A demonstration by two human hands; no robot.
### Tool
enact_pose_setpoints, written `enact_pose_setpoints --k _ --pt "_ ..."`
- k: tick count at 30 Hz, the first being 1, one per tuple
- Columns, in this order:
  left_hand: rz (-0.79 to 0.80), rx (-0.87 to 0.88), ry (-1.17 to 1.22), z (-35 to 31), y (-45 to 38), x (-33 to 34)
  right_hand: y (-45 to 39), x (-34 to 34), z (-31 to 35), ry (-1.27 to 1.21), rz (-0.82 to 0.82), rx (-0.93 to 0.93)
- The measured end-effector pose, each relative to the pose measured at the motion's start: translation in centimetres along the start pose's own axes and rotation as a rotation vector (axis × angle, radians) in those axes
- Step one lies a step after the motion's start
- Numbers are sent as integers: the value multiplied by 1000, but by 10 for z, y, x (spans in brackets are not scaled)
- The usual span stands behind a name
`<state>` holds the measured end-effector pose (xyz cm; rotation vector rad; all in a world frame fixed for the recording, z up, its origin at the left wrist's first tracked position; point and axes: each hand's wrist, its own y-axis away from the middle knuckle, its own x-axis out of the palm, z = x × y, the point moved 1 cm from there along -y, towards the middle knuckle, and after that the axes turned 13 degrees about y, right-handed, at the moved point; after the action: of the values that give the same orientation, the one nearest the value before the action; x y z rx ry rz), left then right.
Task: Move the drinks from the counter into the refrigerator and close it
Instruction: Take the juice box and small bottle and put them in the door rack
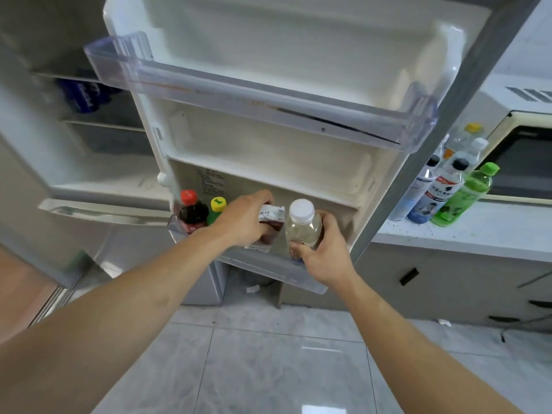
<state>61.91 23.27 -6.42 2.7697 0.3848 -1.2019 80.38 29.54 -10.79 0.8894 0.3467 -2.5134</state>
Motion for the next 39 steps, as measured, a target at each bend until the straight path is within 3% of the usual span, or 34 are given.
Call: enact_pose_setpoints --k 14,22,29,31,36,39 --pt "169 -83 -223 10 -22 1 -19 8 -5 245 165 194" --pt "162 -94 -215 10 -11 1 -14 6 -5 210 173 270" --pt "148 -45 -299 -2 -8 8 -9 -2 6 349 188 257" --pt "79 -33 -255 -7 -3 9 -5 -6 8 343 152 227" --pt "-355 137 73 -22 14 21 16 -14 10 202 30 130" --pt "-537 254 299 -34 27 39 32 -23 4 145 -82 28"
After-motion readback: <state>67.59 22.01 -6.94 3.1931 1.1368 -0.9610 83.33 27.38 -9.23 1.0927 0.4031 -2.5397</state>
